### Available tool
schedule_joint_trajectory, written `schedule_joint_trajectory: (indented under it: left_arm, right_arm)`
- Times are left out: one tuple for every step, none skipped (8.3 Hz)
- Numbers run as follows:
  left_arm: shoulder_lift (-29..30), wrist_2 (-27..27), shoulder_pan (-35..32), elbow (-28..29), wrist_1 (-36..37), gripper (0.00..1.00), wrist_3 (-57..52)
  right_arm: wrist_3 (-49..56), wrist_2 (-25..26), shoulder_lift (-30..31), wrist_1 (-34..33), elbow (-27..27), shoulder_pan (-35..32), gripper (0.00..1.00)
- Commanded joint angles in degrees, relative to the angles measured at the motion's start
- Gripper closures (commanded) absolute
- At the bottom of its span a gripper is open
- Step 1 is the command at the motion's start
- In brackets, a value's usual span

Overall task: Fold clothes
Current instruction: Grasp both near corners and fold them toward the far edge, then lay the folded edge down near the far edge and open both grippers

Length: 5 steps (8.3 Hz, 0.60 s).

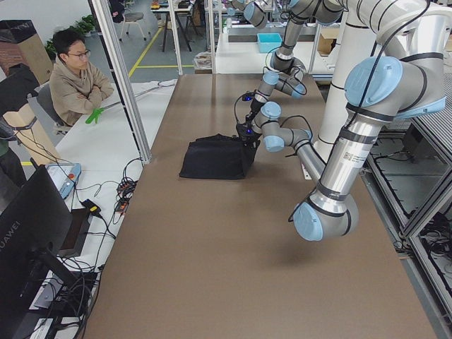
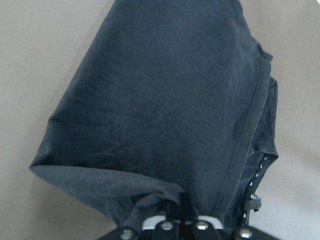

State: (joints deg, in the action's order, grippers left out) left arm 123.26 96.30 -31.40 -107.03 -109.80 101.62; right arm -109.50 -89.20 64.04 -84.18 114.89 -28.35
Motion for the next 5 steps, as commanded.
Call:
schedule_joint_trajectory:
  left_arm:
    - [8.12, 7.92, -9.96, 12.86, -0.32, 1.0, -3.87]
    - [9.01, 9.33, -12.17, 17.86, -4.24, 1.0, -4.06]
    - [10.84, 9.34, -13.49, 25.57, -10.03, 1.0, -4.23]
    - [14.51, 9.34, -14.81, 36.0, -16.61, 1.0, -4.41]
    - [17.6, 9.25, -15.87, 44.54, -21.63, 1.0, -5.72]
  right_arm:
    - [5.69, -7.74, -10.91, -0.47, -12.53, -10.39, 1.0]
    - [7.88, -8.44, -14.78, -0.12, -18.59, -12.67, 1.0]
    - [10.16, -10.45, -17.08, 0.15, -23.09, -15.22, 1.0]
    - [13.15, -10.99, -19.02, 2.94, -29.48, -16.72, 1.0]
    - [15.79, -10.91, -20.08, 11.06, -37.73, -17.69, 0.46]
